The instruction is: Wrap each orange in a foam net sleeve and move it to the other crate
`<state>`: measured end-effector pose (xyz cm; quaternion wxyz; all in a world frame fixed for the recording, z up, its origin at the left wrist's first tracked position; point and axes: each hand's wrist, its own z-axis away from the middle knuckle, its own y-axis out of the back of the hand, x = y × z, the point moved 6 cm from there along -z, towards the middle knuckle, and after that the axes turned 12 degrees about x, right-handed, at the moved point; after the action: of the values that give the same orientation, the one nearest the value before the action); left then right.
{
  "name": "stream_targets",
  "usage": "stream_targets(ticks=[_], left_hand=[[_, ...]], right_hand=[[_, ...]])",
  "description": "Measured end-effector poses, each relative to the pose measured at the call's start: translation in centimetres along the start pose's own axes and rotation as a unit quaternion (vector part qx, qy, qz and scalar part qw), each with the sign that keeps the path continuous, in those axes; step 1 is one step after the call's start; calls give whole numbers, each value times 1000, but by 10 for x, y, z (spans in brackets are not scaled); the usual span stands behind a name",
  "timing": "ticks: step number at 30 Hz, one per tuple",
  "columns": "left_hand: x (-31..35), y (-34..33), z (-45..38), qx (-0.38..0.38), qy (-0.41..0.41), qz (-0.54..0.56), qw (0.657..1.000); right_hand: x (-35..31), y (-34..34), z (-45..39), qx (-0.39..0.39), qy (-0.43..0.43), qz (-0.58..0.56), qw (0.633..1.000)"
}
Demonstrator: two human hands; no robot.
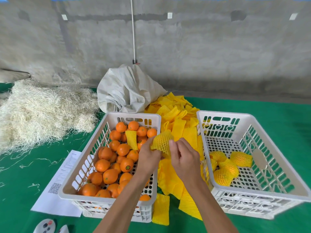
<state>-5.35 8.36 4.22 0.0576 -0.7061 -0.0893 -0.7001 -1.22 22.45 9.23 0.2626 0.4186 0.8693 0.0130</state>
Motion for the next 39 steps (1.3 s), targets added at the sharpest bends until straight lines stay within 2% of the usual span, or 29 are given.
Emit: stream_targets(ticks=[2,3,5,7,9,11,13,15,19,22,24,27,31,34,36,39], left_hand=[[6,-7,1,-13,-35,-4,999],[8,-12,3,-21,-46,-10,999],[9,-25,5,-40,-53,-26,997],[9,-41,7,-61,-55,-68,994],[7,-60,11,-100,-49,-96,989],[6,-82,19,-159,-37,-76,984],[5,-100,23,-193,-35,-77,978],[-1,-106,20,-187,-34,-110,976],[-13,-107,10,-162,-32,-133,977],[-16,-94,-2,-130,-57,-144,979],[-20,-77,-14,-79,-70,-157,982],[-33,-38,-36,8,-68,-179,981],[-65,16,-62,61,-21,-244,968],[-88,42,-72,47,25,-300,952],[-106,56,-79,26,68,-338,938],[-127,71,-86,10,134,-379,916]], right_hand=[[24,1,7,-48,-184,38,981],[36,1,14,-91,-277,37,956],[53,-6,30,-168,-458,-82,869],[60,-6,40,-175,-556,-190,790],[72,5,44,-120,-591,-220,766],[87,22,46,-35,-615,-249,747],[103,39,47,81,-649,-306,692],[114,50,47,173,-662,-343,644],[128,67,48,189,-631,-322,680],[129,63,54,159,-626,-306,699],[125,51,59,123,-625,-299,710],[117,27,68,51,-612,-276,739],[115,-9,83,-67,-581,-167,794],[121,-38,97,-199,-530,-35,823],[120,-55,110,-281,-483,39,828],[117,-71,120,-312,-443,114,833]])
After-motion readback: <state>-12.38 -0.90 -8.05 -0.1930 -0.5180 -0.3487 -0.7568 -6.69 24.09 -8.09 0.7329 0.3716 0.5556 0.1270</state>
